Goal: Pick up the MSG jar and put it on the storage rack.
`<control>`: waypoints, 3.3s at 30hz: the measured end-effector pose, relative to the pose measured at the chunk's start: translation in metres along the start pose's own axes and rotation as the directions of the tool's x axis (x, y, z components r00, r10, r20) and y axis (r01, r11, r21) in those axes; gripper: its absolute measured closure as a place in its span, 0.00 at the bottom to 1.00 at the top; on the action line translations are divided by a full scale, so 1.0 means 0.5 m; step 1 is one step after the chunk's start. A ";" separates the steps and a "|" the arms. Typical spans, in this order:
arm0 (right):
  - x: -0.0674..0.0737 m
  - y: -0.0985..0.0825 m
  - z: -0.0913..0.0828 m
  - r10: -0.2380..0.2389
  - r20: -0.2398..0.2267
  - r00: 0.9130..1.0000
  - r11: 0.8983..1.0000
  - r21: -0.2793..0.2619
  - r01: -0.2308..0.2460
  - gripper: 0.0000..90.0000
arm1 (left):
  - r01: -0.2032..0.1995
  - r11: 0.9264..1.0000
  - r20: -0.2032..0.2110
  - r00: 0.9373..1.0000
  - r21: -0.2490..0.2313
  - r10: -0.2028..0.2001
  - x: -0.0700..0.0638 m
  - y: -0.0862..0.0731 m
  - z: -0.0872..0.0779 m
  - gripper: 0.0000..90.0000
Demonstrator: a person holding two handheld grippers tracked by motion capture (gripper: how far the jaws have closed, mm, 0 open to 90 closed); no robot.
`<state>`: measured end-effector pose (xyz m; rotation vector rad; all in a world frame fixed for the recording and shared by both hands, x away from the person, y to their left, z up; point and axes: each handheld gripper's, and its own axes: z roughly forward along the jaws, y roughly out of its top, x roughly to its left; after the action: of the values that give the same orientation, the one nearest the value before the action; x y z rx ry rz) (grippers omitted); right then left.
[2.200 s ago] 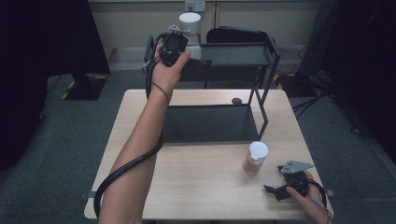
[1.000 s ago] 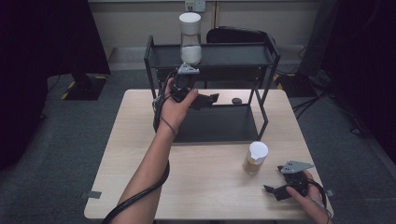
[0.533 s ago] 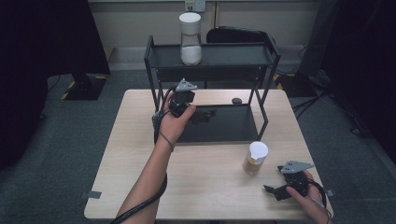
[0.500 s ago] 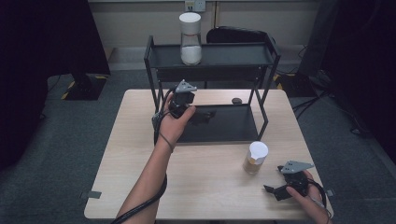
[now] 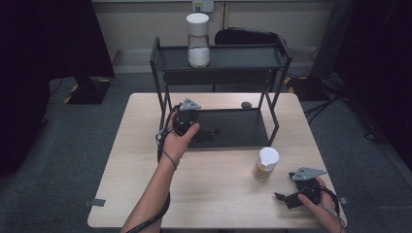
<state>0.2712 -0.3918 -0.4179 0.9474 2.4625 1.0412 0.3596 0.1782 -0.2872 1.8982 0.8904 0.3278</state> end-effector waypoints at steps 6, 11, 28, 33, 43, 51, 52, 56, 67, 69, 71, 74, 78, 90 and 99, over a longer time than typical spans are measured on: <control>0.000 0.000 0.000 0.000 0.000 1.000 1.000 0.000 0.000 0.00 | 0.004 1.000 0.010 1.000 0.014 -0.004 0.004 -0.031 0.010 0.01; 0.000 0.000 0.000 0.000 0.000 1.000 1.000 0.000 0.000 0.00 | 0.004 1.000 0.011 1.000 0.026 -0.004 0.004 -0.049 0.015 0.01; 0.000 0.000 0.000 0.000 0.000 1.000 1.000 0.000 0.000 0.00 | 0.001 0.998 0.023 1.000 0.063 -0.003 -0.005 -0.125 0.033 0.01; 0.000 0.000 0.000 0.000 0.000 1.000 1.000 0.000 0.000 0.00 | 0.009 0.997 0.027 1.000 0.081 -0.011 -0.005 -0.149 0.037 0.01; 0.000 0.000 0.000 0.000 0.000 1.000 1.000 0.000 0.000 0.00 | 0.023 0.994 0.012 1.000 0.110 -0.025 -0.004 -0.197 0.037 0.01; 0.000 0.000 0.000 0.000 0.000 1.000 1.000 0.000 0.000 0.00 | -0.002 0.989 -0.018 1.000 0.146 0.005 -0.012 -0.228 0.032 0.02; 0.000 0.000 0.000 0.000 0.000 1.000 1.000 0.000 0.000 0.00 | -0.017 0.987 -0.021 1.000 0.159 0.020 -0.017 -0.233 0.031 0.02; 0.000 0.000 0.000 0.000 0.000 1.000 1.000 0.000 0.000 0.00 | -0.043 0.981 -0.028 0.998 0.189 0.049 -0.024 -0.242 0.029 0.02; 0.000 0.000 0.000 0.000 0.000 1.000 1.000 0.000 0.000 0.00 | -0.087 0.963 -0.051 0.993 0.256 0.103 -0.035 -0.259 0.028 0.02; 0.000 0.000 0.000 0.000 0.000 1.000 1.000 0.000 0.000 0.00 | -0.095 0.960 -0.052 0.992 0.263 0.113 -0.036 -0.261 0.029 0.03; 0.000 0.000 0.000 0.000 0.000 1.000 1.000 0.000 0.000 0.00 | -0.105 0.954 -0.052 0.991 0.281 0.124 -0.039 -0.269 0.035 0.03; 0.000 0.000 0.000 0.000 0.000 1.000 1.000 0.000 0.000 0.00 | -0.110 0.952 -0.053 0.990 0.286 0.131 -0.038 -0.276 0.039 0.01; 0.000 0.000 0.000 0.000 0.000 1.000 1.000 0.000 0.000 0.00 | -0.122 0.956 -0.050 0.989 0.267 0.141 -0.038 -0.288 0.037 0.00; 0.000 0.000 0.000 0.000 0.001 1.000 1.000 0.000 0.000 0.00 | -0.137 0.960 -0.034 0.988 0.244 0.150 -0.030 -0.300 0.032 0.00; 0.000 0.000 0.000 0.000 0.000 1.000 1.000 0.000 0.000 0.00 | -0.137 0.960 -0.034 0.988 0.244 0.150 -0.030 -0.300 0.032 0.00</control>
<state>0.2711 -0.3917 -0.4180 0.9473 2.4623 1.0407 0.2921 0.1952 -0.4219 2.1946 0.8602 0.3714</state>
